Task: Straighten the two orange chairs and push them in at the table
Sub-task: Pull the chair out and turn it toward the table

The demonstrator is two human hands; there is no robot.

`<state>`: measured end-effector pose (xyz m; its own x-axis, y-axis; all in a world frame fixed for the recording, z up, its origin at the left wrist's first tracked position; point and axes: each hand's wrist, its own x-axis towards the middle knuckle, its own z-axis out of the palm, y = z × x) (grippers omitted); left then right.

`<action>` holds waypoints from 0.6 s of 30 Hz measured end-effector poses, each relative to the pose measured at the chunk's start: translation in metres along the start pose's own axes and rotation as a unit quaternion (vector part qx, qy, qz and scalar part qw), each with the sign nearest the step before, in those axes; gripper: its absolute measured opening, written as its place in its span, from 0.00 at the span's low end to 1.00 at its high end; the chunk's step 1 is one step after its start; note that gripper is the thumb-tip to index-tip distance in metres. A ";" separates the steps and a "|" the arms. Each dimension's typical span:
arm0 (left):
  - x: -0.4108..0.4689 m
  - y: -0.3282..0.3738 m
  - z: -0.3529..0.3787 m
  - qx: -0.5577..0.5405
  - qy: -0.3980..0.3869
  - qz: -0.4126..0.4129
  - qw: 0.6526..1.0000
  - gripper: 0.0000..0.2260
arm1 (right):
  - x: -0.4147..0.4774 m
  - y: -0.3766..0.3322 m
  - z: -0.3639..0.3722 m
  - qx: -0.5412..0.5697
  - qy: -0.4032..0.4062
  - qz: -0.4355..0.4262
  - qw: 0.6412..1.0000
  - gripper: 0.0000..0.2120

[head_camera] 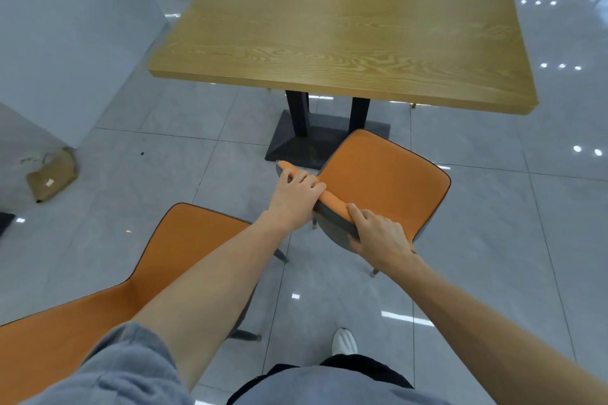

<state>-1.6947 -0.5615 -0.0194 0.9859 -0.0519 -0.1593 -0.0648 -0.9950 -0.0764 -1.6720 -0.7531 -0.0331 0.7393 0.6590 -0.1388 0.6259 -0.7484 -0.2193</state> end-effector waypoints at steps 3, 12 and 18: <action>-0.020 0.004 -0.013 0.004 0.008 -0.017 1.000 0.17 | -0.007 -0.016 -0.009 -0.041 0.021 0.012 0.999 0.16; -0.120 -0.028 -0.045 0.016 0.040 -0.041 0.998 0.11 | -0.028 -0.103 -0.034 -0.025 0.105 -0.055 0.993 0.09; -0.222 -0.084 -0.038 0.015 0.055 -0.028 0.998 0.10 | -0.048 -0.215 -0.006 -0.003 0.115 -0.094 0.989 0.10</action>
<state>-1.9021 -0.4698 0.0592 0.9990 -0.0067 -0.0441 -0.0116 -0.9936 -0.1123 -1.8409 -0.6244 0.0264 0.6462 0.7524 0.1279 0.7588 -0.6153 -0.2137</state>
